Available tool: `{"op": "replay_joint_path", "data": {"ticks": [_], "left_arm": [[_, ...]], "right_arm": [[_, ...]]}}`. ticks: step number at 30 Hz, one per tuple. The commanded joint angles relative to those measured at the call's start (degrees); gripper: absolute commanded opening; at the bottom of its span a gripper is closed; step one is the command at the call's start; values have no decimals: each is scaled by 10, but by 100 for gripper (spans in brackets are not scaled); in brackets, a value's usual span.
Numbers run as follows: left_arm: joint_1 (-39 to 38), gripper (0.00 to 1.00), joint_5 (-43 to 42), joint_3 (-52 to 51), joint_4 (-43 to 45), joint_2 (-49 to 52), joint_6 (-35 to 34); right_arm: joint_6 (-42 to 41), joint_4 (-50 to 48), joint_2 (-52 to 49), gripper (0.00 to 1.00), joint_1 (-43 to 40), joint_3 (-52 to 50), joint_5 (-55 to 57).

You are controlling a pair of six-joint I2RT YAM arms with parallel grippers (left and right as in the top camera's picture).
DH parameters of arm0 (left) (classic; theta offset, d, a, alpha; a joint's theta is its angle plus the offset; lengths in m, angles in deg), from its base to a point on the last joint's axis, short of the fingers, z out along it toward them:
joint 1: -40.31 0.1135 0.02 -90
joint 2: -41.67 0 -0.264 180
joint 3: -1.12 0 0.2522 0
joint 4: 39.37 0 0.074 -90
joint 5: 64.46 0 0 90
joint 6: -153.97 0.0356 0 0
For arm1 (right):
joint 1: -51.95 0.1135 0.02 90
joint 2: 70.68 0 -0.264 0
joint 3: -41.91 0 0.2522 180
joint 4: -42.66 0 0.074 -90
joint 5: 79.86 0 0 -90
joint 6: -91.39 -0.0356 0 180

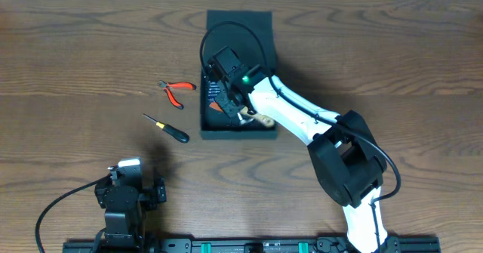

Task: Pack container
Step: 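Lower the hammer into the box beside the case, then adjust the hammer inside the box with the right gripper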

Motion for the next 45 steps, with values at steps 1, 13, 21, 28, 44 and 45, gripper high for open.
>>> {"op": "replay_joint_path", "data": {"ticks": [1,13,21,28,44,45], "left_arm": [[2,99,7,-8,-2,-4,6],[2,99,7,-8,-2,-4,6],[2,98,7,-8,-2,-4,6],[2,99,7,-8,-2,-4,6],[2,99,7,-8,-2,-4,6],[2,99,7,-8,-2,-4,6]], "right_arm": [[5,-6,-6,3,-5,6,12],[112,99,60,1,2,44,24],[177,193,82,1,3,92,58],[217,204,76,1,3,91,58],[311,189,-7,1,3,91,58],[311,188,-13,1,3,91,58]]}}
